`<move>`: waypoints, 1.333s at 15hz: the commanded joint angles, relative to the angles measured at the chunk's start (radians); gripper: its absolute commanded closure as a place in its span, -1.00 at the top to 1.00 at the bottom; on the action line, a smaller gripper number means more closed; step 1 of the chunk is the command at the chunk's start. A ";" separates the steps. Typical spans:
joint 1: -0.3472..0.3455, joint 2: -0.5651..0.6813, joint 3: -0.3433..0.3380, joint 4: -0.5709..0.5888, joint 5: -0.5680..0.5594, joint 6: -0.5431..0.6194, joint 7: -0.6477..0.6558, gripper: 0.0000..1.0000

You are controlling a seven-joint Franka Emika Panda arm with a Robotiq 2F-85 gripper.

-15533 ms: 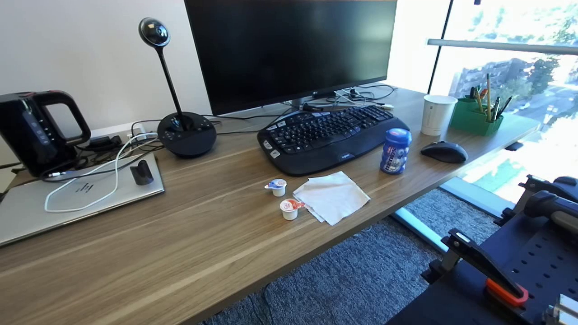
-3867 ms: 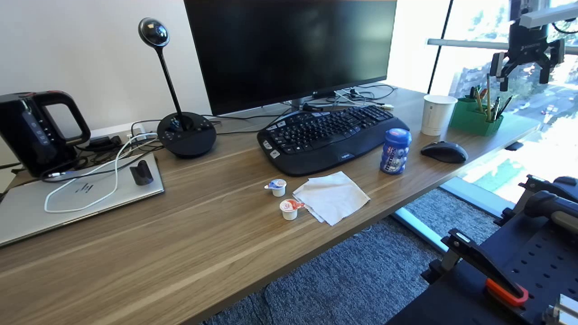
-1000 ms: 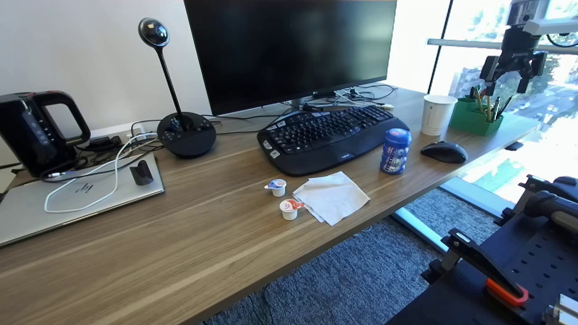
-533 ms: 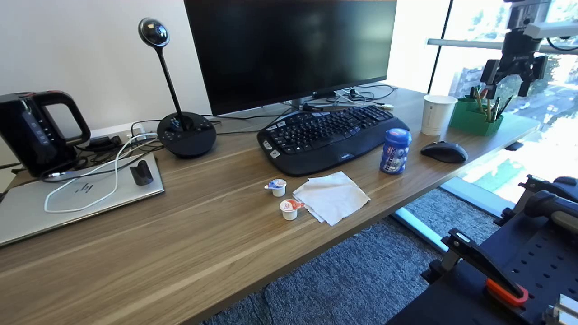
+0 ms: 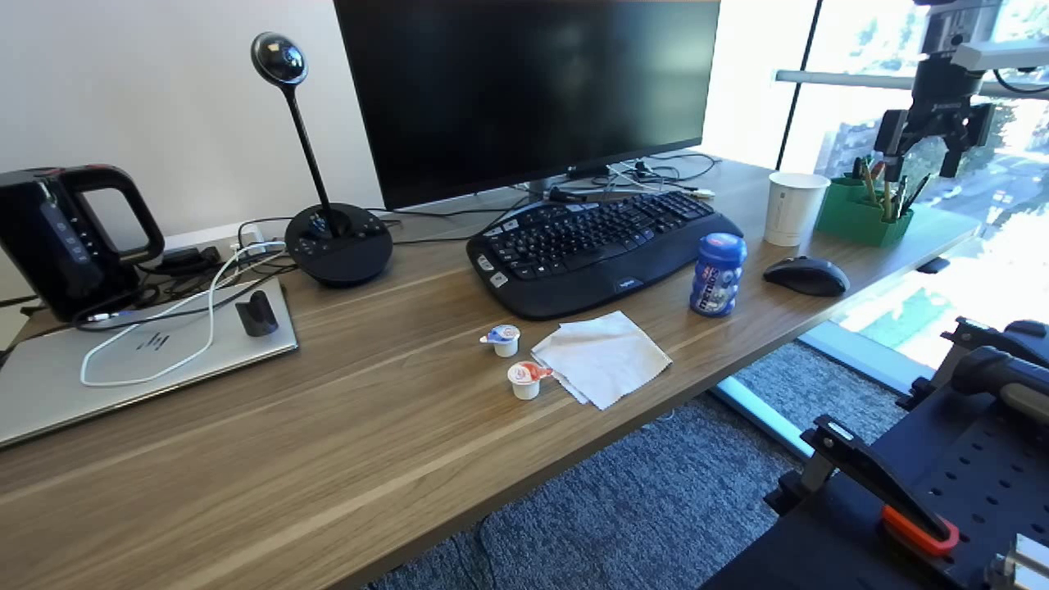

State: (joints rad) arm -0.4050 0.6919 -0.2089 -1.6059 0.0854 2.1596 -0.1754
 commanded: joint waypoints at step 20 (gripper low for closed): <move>-0.016 0.004 0.008 0.013 0.001 0.002 0.002 -0.94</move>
State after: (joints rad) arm -0.4076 0.6924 -0.2110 -1.6045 0.0848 2.1596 -0.1731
